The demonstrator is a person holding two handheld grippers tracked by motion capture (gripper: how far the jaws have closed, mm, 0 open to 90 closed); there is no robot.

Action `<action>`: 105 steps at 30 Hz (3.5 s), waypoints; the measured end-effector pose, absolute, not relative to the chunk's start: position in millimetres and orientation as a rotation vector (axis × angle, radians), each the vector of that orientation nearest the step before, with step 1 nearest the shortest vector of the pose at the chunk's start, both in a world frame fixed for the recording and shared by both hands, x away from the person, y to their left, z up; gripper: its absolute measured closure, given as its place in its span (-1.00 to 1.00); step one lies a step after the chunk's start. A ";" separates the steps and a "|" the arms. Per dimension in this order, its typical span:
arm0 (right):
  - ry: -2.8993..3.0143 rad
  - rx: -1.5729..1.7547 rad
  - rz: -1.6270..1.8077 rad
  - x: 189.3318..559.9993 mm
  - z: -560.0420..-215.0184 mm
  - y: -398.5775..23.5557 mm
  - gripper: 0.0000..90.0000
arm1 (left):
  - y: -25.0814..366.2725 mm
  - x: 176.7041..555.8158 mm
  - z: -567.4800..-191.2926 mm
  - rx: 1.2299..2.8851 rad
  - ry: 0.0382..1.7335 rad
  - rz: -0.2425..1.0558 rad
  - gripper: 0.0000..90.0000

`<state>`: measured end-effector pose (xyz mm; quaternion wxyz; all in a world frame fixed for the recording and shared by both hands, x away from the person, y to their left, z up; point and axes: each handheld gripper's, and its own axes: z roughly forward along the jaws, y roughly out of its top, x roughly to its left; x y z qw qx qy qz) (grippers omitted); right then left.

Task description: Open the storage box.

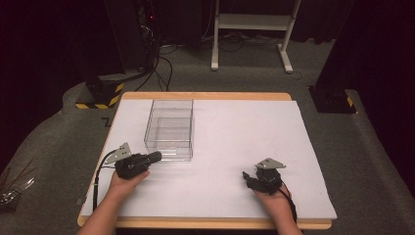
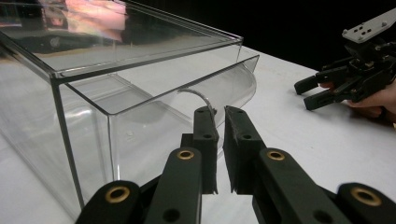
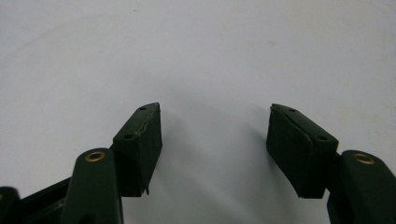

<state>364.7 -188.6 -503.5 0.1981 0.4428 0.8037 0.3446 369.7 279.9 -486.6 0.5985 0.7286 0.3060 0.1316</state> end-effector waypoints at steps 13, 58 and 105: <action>2.250 1.241 0.967 364.6 -503.5 -188.5 -0.22 | 280.5 353.5 -483.6 1.723 0.690 0.297 0.88; 2.250 1.242 0.963 364.4 -503.5 -188.2 -0.22 | 279.0 291.0 -484.2 1.785 0.576 0.188 0.93; 2.251 1.243 0.965 364.6 -503.5 -188.3 -0.23 | 303.1 275.7 -477.3 1.707 0.605 0.197 0.66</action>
